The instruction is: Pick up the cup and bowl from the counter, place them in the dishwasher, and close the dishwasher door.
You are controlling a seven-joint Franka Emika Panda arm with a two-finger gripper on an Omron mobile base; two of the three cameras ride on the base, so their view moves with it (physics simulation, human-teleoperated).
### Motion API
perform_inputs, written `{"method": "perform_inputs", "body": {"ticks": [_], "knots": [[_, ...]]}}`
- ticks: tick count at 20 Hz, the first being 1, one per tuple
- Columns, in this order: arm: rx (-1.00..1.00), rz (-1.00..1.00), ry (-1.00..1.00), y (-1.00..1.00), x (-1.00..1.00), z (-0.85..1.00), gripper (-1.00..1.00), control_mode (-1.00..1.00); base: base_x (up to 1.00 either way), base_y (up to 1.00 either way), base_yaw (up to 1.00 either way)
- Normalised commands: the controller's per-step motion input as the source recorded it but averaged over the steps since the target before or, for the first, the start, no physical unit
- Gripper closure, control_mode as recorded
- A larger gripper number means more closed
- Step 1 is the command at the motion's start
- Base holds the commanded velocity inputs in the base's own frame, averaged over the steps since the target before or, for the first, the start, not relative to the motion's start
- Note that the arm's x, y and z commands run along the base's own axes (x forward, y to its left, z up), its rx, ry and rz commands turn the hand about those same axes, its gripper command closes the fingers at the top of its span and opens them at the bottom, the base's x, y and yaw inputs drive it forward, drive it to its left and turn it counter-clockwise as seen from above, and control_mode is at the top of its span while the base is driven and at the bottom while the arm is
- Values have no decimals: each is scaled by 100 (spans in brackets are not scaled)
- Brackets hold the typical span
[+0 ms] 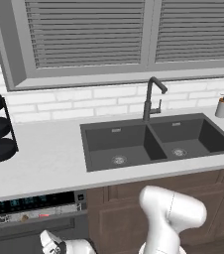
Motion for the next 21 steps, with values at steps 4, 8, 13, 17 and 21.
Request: {"method": "perform_inputs", "body": {"ticks": [4,8,13,17,21], "knots": [[-1,-20,-8,0,100,-57,-100,-100,0,0,0],[0,-15,-9,0,100,-43,-100,-100,0,0,0],[0,-12,-2,-1,91,-33,-100,-100,0,0,0],[0,-5,1,-18,62,-21,-100,-100,0,0,0],[0,0,0,-11,9,0,-100,-100,0,0,0]]}}
